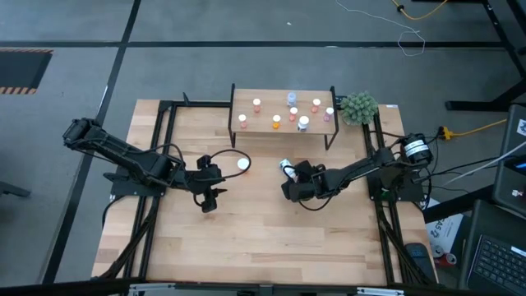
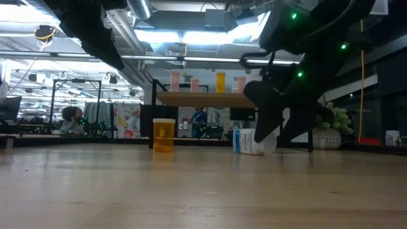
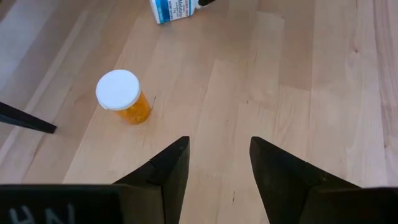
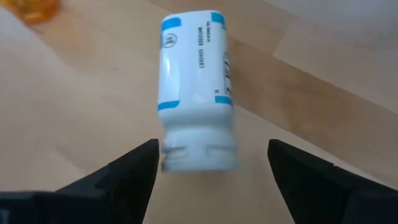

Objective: Pick and place medicine bottles onto shelf by color
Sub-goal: Adjust the big white pill bottle

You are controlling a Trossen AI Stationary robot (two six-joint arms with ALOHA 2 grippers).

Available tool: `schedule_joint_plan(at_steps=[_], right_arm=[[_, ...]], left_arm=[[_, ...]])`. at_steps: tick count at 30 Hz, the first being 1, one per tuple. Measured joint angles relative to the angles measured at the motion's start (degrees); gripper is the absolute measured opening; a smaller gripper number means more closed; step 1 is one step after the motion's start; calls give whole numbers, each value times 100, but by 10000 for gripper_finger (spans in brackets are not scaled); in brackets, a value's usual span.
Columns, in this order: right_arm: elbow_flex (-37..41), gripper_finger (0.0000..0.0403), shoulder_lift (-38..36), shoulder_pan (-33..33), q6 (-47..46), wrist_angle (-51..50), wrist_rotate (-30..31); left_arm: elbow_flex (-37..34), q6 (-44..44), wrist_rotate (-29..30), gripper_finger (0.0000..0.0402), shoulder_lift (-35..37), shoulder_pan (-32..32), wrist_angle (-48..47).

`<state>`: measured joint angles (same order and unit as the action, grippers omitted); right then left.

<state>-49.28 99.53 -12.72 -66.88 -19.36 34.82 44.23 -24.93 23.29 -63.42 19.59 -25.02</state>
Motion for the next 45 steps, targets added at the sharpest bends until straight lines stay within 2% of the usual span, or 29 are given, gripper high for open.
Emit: schedule_joint_plan(at_steps=[10,25,33,37,41,45], right_arm=[[0,297,129,132,108,212,-79],[0,192,120,257,422,330,-648],[-61,190,114,257,396,246,-819],[-476,185,114,257,436,-289,-1200],[-1239,186,114,284,451,-1593,-1588],[-2075,187,114,415,716,-2987,-2328]], left_arm=[[0,0,2,165,0,0,0],[0,0,0,165,0,-2,-2],[0,2,0,165,0,-2,0],[0,2,1,165,1,-2,0],[0,2,2,165,0,-2,-2],[0,2,0,165,0,0,-2]])
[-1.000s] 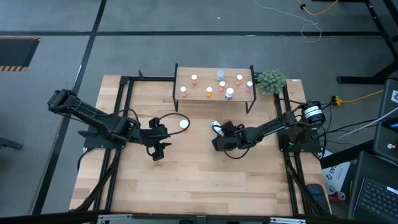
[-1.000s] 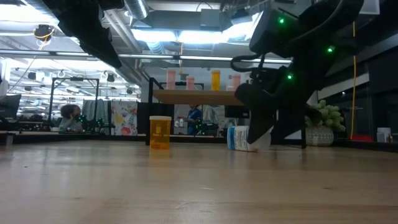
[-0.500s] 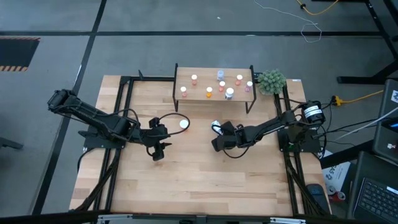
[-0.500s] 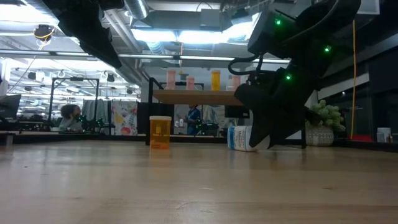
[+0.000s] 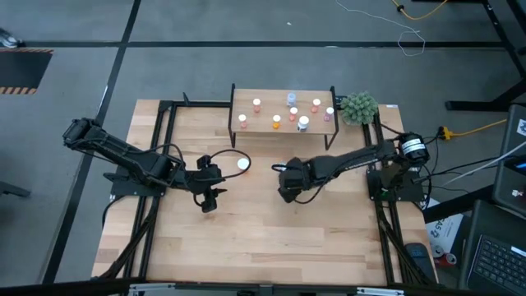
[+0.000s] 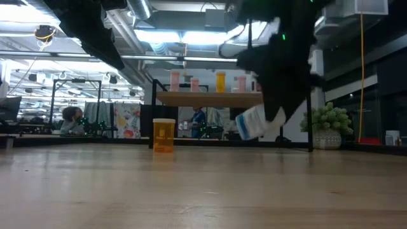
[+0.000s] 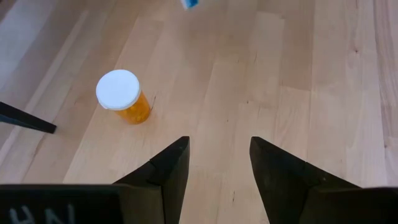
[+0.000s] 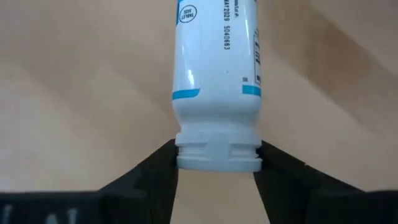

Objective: Pick and place medicine bottles onto shelf by color
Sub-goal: Adjust the big white pill bottle

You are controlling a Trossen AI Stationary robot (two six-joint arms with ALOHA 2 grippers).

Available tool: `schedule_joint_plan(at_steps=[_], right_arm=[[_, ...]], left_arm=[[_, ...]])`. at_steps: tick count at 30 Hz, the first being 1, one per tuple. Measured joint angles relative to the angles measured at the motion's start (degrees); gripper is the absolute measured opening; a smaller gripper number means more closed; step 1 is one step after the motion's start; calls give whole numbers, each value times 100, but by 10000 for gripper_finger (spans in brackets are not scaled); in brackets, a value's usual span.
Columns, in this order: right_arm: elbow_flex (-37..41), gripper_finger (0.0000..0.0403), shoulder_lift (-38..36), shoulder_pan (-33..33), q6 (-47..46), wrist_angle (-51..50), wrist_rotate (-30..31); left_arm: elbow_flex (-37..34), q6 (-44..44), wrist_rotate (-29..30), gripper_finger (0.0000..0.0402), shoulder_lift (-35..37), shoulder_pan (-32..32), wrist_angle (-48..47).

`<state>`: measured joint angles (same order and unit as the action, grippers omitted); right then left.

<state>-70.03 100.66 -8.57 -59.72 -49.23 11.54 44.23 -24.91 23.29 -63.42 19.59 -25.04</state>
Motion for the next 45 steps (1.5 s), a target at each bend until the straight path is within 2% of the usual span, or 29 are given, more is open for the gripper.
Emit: schedule_joint_plan(at_steps=[6,10,14,20,30,40,45], right_arm=[[-871,187,-5,281,679,-1092,-1383],[-991,188,-11,473,1124,-1451,-2518],[-905,188,-9,560,1225,-1927,-3241],[-563,188,-4,574,1072,-2523,-3521],[161,188,13,559,1034,-2480,-4592],[662,188,15,557,923,-2416,-4787],[871,188,15,557,917,-2372,-5140]], left_arm=[[0,2,2,165,0,0,0],[0,2,0,165,0,-1,0],[0,5,0,165,0,0,0],[0,7,1,165,0,-2,-2],[0,7,0,165,0,-2,-2],[0,9,0,165,0,-2,-2],[0,9,1,165,1,-2,-4]])
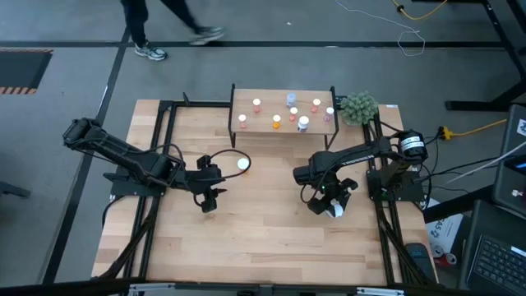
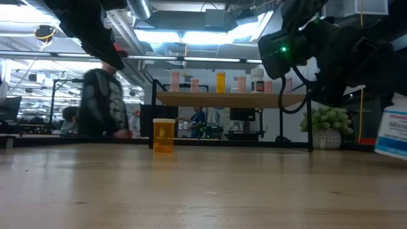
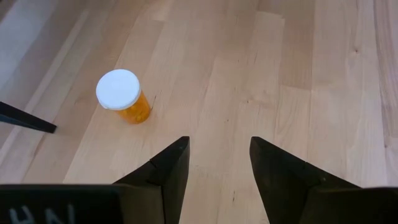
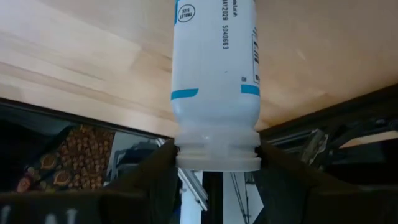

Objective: Pick and place medicine bottles onto shelf by color
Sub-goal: Adjust the big white pill bottle

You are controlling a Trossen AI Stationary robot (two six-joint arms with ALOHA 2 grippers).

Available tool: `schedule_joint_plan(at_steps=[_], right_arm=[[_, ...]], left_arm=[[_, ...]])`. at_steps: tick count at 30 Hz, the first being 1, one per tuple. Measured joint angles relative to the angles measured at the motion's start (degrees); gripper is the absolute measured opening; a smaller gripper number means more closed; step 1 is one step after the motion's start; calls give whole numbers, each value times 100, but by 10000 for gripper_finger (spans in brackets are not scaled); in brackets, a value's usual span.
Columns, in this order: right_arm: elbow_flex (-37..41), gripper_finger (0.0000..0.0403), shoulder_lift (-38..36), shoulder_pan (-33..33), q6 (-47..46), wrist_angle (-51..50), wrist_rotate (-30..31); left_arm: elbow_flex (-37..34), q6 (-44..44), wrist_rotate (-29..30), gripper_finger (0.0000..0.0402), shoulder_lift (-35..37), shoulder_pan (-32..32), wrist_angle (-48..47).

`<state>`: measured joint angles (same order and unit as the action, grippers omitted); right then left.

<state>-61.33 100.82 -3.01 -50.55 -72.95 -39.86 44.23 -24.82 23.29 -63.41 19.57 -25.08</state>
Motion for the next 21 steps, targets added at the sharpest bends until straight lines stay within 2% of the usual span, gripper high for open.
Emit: schedule_joint_plan(at_steps=[9,16,21], right_arm=[[90,193,0,0,31,44,-77],[90,231,0,0,153,46,-76],[90,244,0,0,156,46,-76]], left_arm=[[0,0,1,165,-1,1,1],[0,0,-1,165,-1,0,0],[0,0,0,165,0,0,1]])
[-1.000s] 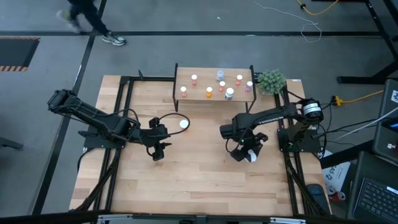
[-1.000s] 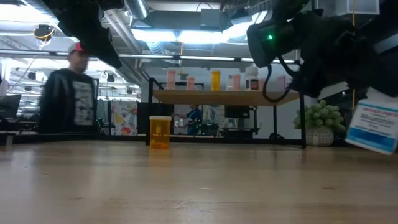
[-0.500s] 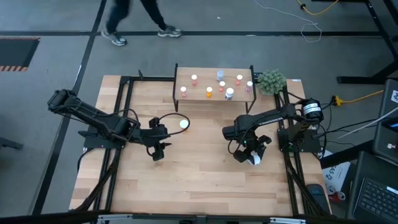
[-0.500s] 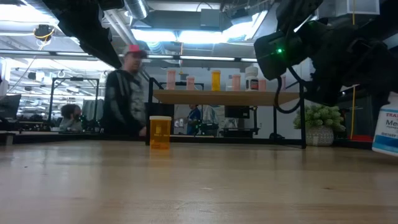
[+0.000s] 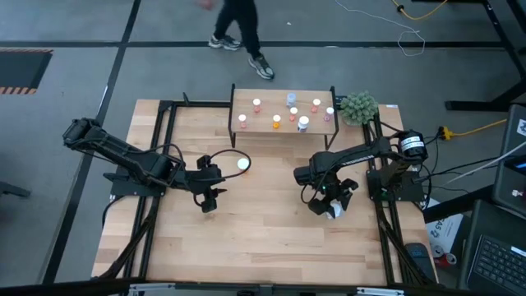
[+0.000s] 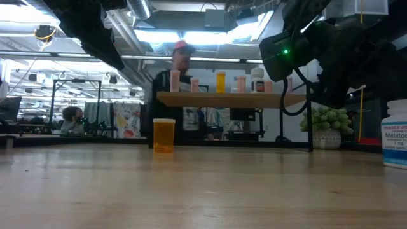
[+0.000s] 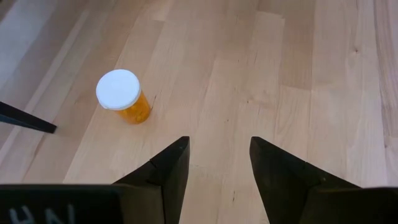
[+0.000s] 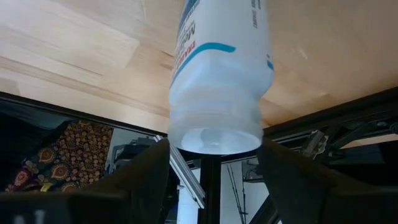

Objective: Pick and place medicine bottles onto shelf by color
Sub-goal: Adjust the big white pill bottle, then put the big yellow pill bottle on the shelf

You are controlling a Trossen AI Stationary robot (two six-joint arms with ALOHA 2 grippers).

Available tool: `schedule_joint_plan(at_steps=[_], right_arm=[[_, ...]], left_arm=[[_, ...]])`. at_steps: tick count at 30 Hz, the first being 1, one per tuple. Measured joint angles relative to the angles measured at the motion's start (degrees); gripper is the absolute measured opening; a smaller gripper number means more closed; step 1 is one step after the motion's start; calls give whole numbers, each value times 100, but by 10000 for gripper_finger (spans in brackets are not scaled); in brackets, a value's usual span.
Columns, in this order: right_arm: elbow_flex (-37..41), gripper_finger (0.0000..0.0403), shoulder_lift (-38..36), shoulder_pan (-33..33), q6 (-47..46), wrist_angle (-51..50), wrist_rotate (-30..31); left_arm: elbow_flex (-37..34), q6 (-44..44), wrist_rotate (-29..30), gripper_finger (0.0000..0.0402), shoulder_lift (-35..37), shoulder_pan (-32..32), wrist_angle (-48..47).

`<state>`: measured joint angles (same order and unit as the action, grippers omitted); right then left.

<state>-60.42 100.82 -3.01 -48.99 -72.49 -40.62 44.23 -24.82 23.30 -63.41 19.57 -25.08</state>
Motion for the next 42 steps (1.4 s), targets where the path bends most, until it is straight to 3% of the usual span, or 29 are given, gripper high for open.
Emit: schedule_joint_plan(at_steps=[12,20,26,33,42], right_arm=[[-22,243,-11,334,5,-85,-706],[-683,242,-16,333,668,-1022,-370],[-1735,242,-50,-67,700,-1645,989],[-3000,242,-57,-1226,-80,-1731,2869],[-3794,242,-59,-3028,-1858,-1679,6037]], left_arm=[[0,-7,0,165,-1,0,0],[0,-8,-1,165,-1,0,-1],[0,-51,-1,165,0,0,0],[0,-50,-1,165,-1,1,-1],[0,-49,-1,165,0,2,2]])
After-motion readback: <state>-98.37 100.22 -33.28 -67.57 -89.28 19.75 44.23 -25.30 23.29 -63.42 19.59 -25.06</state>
